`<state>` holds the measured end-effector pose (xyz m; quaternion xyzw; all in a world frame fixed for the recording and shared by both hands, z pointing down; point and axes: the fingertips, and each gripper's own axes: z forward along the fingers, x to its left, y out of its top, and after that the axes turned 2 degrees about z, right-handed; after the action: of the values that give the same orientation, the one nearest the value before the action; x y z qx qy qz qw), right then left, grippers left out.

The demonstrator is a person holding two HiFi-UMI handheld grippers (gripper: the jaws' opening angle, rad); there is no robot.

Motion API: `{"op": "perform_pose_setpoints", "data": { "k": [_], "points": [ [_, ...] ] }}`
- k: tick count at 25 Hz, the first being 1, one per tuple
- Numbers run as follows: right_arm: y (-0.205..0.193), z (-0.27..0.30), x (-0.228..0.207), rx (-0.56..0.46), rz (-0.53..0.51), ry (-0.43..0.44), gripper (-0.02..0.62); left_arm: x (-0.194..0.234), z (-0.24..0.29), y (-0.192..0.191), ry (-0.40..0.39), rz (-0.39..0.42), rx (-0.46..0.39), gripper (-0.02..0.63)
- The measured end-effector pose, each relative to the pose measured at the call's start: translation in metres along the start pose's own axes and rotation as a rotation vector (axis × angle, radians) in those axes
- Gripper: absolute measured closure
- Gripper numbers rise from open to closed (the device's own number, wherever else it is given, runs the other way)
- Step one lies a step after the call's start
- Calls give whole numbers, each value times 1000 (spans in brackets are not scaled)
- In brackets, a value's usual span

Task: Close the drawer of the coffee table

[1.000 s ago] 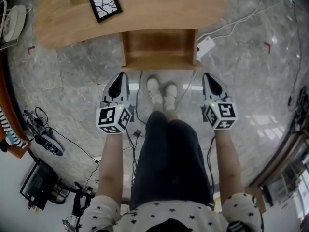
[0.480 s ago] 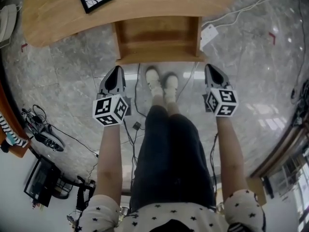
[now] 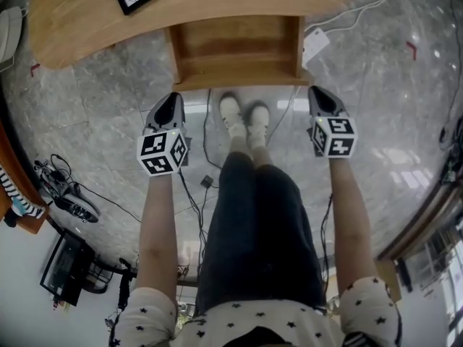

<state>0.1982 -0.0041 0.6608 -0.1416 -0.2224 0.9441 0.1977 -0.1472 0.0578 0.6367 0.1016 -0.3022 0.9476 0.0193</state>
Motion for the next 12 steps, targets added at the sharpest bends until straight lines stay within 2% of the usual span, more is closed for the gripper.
{"op": "perform_pose_setpoints", "data": {
  "k": [4, 12],
  "points": [
    [-4, 4, 0, 33, -44, 20, 570, 3, 6, -8, -19, 25, 40, 524],
    [-11, 15, -3, 98, -144, 38, 416, 10, 20, -29, -61, 130, 146, 378]
  ]
}}
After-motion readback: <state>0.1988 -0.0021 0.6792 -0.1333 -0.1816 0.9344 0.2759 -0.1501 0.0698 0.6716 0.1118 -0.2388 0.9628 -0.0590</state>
